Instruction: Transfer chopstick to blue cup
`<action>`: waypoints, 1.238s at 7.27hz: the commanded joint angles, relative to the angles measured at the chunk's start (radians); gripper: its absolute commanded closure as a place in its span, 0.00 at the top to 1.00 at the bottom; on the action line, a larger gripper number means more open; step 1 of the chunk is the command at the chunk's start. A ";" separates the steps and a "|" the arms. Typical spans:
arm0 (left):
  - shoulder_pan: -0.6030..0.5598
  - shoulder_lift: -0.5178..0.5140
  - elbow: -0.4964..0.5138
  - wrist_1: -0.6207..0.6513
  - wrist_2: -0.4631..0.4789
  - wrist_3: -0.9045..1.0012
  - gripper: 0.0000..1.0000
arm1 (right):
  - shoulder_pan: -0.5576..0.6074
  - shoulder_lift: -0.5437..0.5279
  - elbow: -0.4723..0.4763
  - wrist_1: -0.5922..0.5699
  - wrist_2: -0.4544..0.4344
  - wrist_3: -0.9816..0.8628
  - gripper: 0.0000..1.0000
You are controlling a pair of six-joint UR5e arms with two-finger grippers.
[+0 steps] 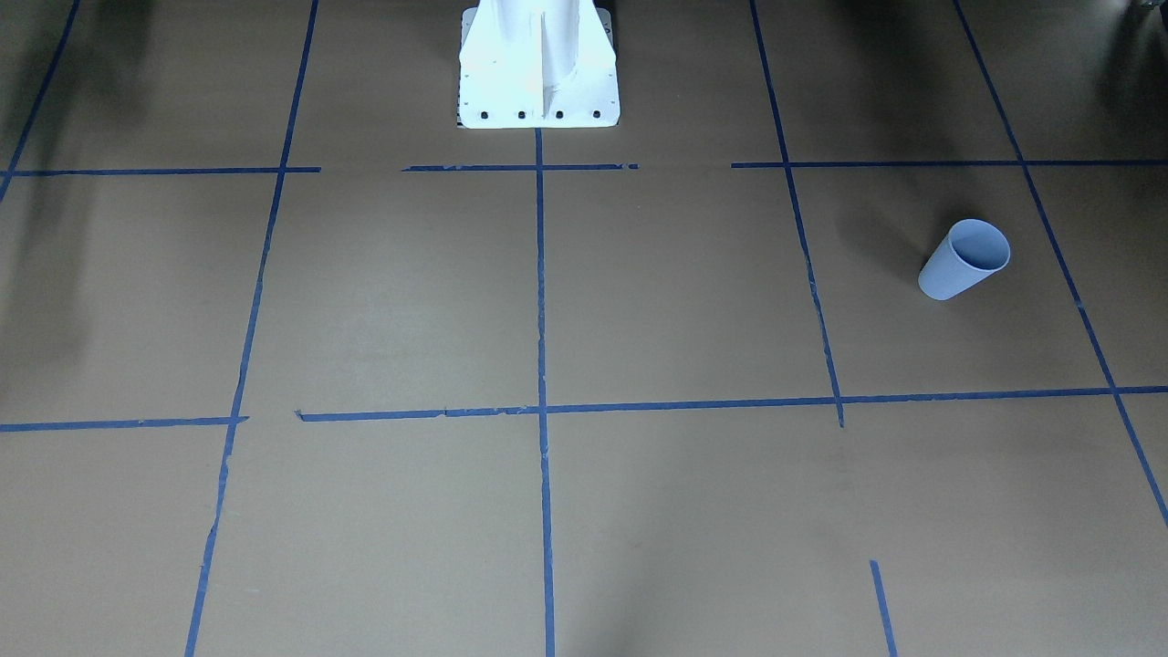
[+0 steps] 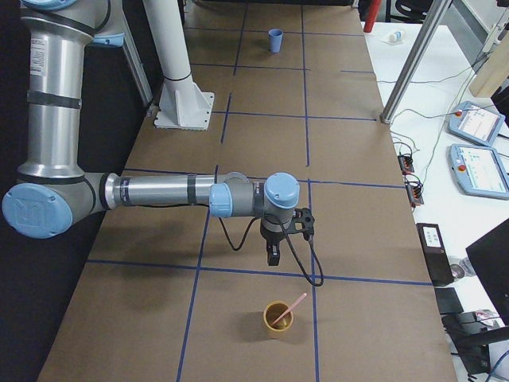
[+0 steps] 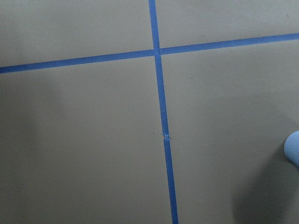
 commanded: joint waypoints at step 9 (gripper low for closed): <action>0.008 -0.109 -0.025 -0.007 -0.003 -0.005 1.00 | -0.002 0.000 0.006 0.002 0.003 0.002 1.00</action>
